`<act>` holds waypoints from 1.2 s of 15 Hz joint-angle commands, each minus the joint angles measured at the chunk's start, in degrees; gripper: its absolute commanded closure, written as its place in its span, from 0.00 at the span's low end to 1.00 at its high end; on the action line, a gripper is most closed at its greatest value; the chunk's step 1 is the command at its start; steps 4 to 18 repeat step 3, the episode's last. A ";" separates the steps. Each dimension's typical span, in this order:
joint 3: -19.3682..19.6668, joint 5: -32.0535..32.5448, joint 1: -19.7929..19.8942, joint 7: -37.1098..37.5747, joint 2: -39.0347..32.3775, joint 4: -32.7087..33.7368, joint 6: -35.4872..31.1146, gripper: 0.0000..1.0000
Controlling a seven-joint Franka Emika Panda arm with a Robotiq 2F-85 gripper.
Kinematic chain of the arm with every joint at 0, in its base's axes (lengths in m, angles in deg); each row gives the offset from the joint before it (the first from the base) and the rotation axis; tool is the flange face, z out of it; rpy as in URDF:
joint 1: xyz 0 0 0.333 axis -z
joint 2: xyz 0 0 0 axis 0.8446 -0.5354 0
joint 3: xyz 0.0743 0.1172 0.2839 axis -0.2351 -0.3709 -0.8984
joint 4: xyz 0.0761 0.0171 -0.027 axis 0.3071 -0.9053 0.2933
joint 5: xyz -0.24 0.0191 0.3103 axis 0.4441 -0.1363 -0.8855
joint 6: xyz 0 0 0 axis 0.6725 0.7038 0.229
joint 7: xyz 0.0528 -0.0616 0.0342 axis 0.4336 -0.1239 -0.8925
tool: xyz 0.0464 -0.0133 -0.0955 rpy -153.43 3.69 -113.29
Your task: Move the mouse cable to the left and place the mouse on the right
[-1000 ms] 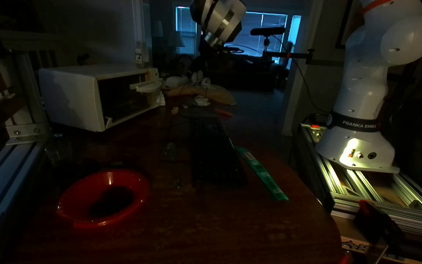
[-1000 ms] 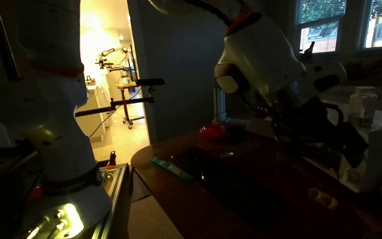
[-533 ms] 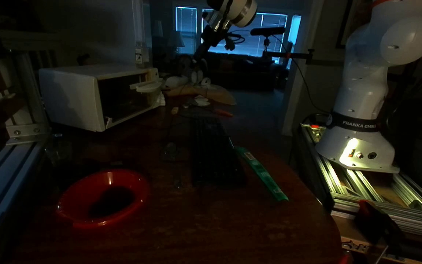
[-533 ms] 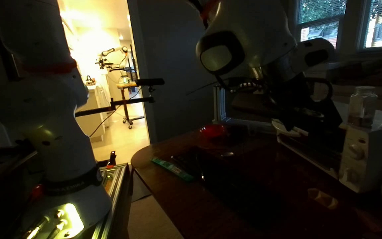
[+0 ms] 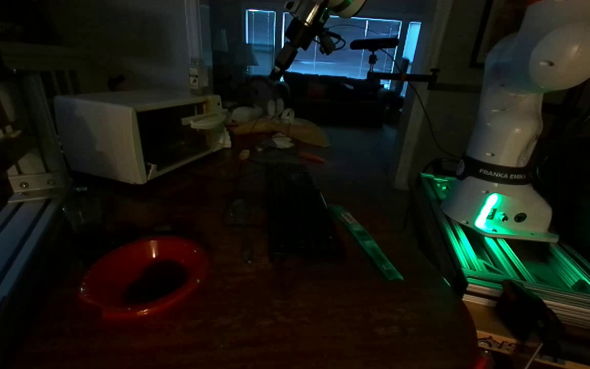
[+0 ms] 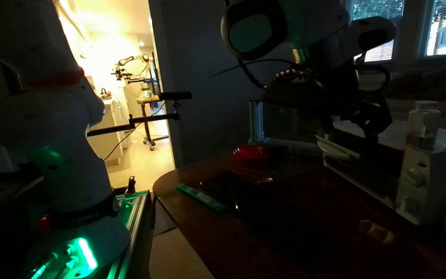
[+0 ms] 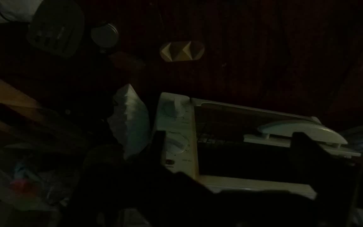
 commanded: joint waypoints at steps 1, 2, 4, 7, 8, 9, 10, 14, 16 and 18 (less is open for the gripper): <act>0.00 0.00 0.00 0.01 -0.02 -0.01 0.01 0.00; 0.00 0.00 0.00 0.01 -0.02 -0.01 0.02 0.00; 0.00 0.01 0.00 0.02 -0.02 -0.01 0.02 0.00; 0.00 0.01 0.00 0.02 -0.02 -0.01 0.02 0.00; 0.00 0.01 0.00 0.02 -0.02 -0.01 0.02 0.00; 0.00 0.01 0.00 0.02 -0.02 -0.01 0.02 0.00; 0.00 0.01 0.00 0.02 -0.02 -0.01 0.02 0.00; 0.00 0.01 0.00 0.02 -0.02 -0.01 0.02 0.00; 0.00 0.01 0.00 0.02 -0.02 -0.01 0.02 0.00; 0.00 0.01 0.00 0.02 -0.02 -0.01 0.02 0.00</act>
